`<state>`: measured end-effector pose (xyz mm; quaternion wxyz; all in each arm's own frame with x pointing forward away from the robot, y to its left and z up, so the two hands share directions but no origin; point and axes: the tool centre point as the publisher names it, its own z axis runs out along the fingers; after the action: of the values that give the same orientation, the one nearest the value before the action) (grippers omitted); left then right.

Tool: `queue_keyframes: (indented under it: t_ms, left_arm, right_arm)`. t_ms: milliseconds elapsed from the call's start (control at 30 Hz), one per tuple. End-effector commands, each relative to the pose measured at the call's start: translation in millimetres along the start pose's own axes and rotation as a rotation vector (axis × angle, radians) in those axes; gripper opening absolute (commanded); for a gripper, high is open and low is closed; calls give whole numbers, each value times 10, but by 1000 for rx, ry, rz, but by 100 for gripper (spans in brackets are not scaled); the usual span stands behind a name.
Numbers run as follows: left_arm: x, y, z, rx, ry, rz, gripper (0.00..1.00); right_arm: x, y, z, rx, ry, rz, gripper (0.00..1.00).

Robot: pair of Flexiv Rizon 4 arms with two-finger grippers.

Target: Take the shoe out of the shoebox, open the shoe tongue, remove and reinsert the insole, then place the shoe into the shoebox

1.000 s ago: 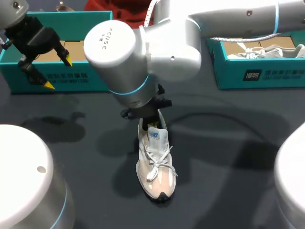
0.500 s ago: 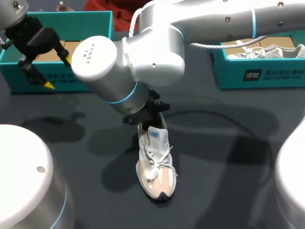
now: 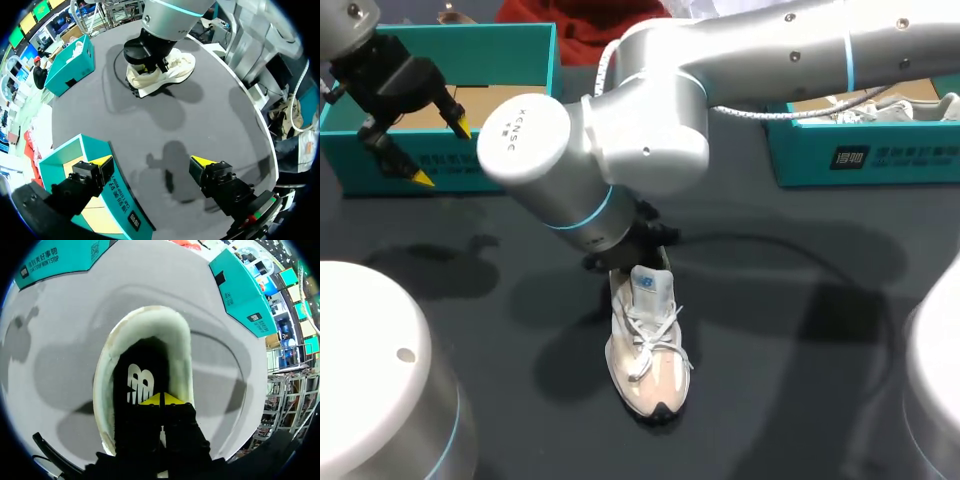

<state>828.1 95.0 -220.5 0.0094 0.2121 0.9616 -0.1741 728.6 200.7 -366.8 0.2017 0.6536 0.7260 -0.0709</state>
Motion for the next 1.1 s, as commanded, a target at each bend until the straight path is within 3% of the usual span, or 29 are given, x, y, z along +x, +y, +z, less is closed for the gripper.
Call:
queue_keyframes:
  t_ms: [33, 567, 800, 1000, 1100]
  left_arm:
    - [4, 1, 0, -3, 1, 0, 100]
    - [4, 1, 0, -3, 1, 0, 100]
    - [4, 1, 0, -3, 1, 0, 100]
    - [4, 1, 0, -3, 1, 0, 100]
    - [4, 1, 0, -3, 1, 0, 100]
  right_arm:
    - [-42, -101, -218, -55, -34, 72, 0]
    - [29, -120, 376, 88, 48, 45, 0]
    - [157, -132, 189, 40, 102, 9, 0]
    - [93, -24, -88, -21, 141, -2, 0]
    - [98, 56, -97, -14, 154, -26, 0]
